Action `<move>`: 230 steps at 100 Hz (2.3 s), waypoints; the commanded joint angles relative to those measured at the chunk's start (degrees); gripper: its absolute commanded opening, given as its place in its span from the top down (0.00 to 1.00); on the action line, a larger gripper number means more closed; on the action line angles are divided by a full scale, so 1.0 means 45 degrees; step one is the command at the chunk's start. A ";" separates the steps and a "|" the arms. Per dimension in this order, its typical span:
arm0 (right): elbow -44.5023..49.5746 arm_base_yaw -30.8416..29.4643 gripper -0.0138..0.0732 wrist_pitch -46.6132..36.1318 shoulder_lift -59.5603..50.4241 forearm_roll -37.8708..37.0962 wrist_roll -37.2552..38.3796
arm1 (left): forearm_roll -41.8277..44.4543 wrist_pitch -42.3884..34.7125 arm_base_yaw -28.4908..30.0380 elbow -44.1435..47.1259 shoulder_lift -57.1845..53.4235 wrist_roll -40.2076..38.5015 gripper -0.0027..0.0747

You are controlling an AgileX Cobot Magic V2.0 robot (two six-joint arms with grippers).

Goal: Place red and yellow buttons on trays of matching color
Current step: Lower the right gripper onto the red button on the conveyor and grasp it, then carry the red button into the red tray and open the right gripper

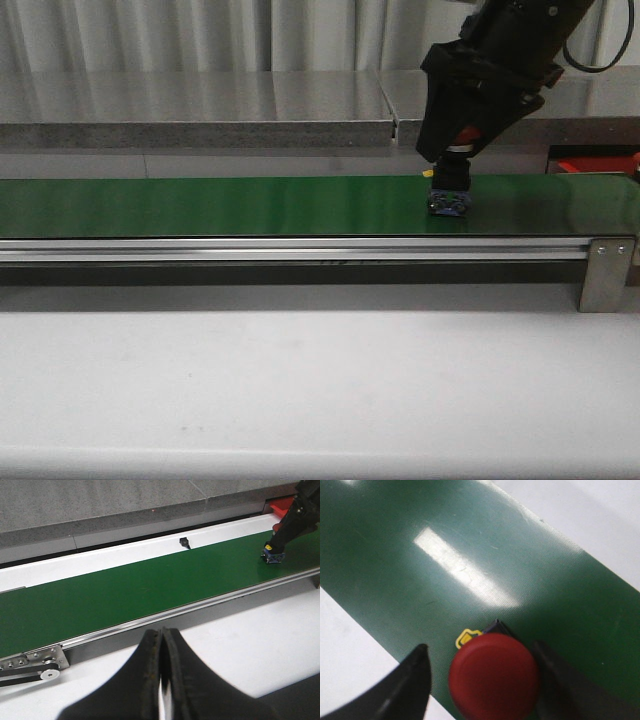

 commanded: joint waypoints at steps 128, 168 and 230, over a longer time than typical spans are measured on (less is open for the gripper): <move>-0.0173 -0.6649 0.80 -0.3423 -0.0752 0.0359 0.1200 | -0.0306 -0.0843 -0.0108 -0.0309 0.0080 -0.0056 0.99; -0.0173 -0.6664 0.80 -0.4015 0.0930 0.0697 0.1200 | -0.0306 -0.0843 -0.0108 -0.0309 0.0080 -0.0056 0.99; -0.0173 -0.6664 0.41 -0.4326 0.1418 0.0868 0.1200 | -0.0306 -0.0843 -0.0108 -0.0309 0.0080 -0.0056 0.99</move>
